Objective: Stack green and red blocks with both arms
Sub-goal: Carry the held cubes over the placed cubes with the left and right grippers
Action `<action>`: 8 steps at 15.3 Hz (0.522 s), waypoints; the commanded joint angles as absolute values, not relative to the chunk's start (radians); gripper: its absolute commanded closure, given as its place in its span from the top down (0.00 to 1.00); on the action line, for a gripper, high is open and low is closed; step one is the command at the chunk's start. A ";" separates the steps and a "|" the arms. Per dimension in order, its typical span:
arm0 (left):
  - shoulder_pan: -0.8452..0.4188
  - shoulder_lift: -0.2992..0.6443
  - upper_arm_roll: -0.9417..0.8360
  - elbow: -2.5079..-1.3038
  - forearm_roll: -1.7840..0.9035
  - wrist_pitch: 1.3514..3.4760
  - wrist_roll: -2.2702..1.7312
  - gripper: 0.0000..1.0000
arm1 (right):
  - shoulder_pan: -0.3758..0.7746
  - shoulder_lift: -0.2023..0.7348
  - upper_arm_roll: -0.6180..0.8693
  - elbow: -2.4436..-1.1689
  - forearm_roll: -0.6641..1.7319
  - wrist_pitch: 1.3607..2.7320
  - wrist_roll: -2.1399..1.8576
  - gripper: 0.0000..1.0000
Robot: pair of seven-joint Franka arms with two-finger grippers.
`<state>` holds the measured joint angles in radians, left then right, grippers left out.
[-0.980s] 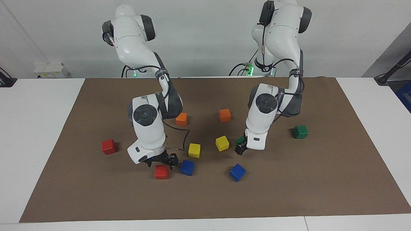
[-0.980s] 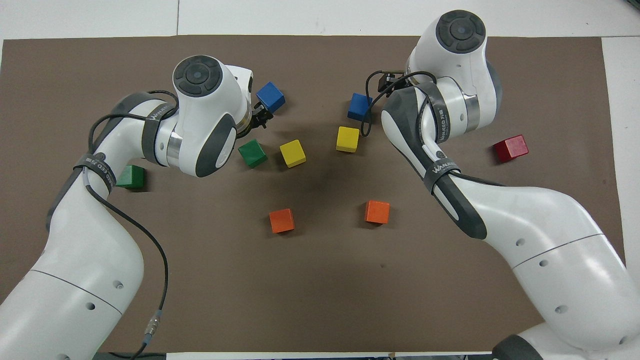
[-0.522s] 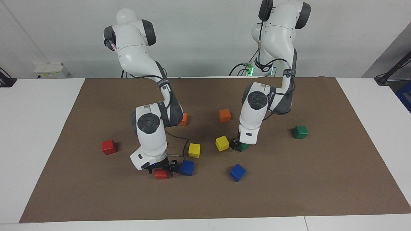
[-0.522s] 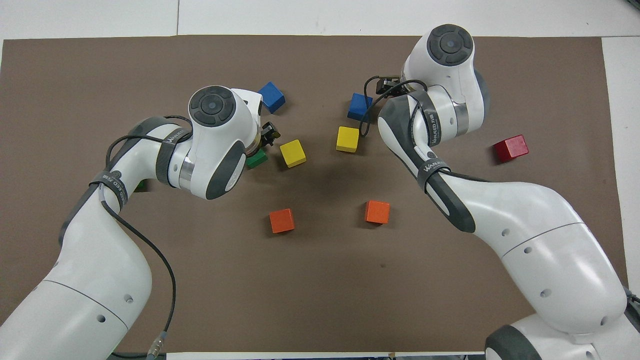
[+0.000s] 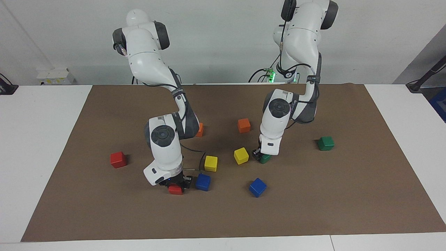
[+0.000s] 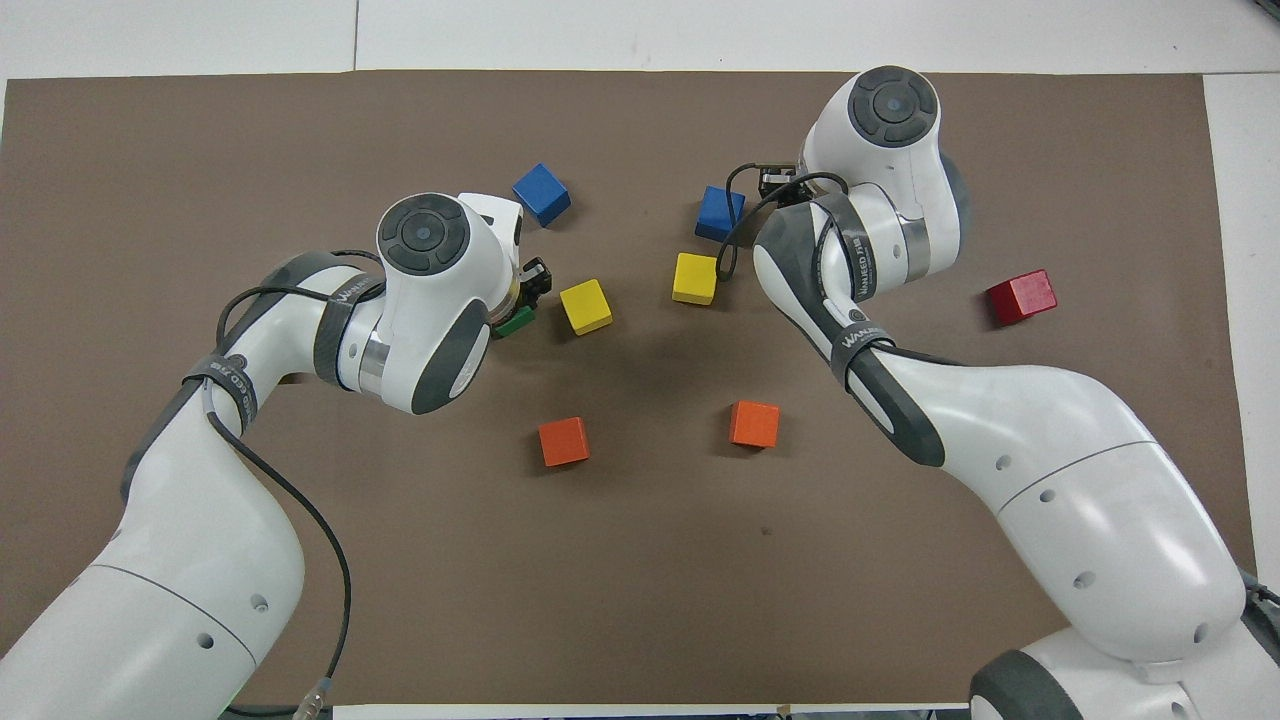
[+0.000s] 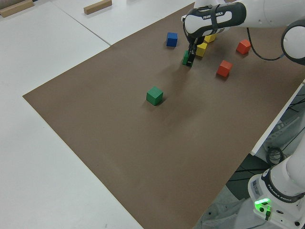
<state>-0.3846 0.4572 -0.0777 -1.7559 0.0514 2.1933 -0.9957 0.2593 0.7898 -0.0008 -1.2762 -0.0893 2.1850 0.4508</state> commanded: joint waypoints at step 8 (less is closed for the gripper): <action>-0.042 0.150 -0.071 -1.811 0.052 1.799 -0.231 0.00 | 0.068 0.456 0.008 -1.573 -0.051 2.046 0.094 0.00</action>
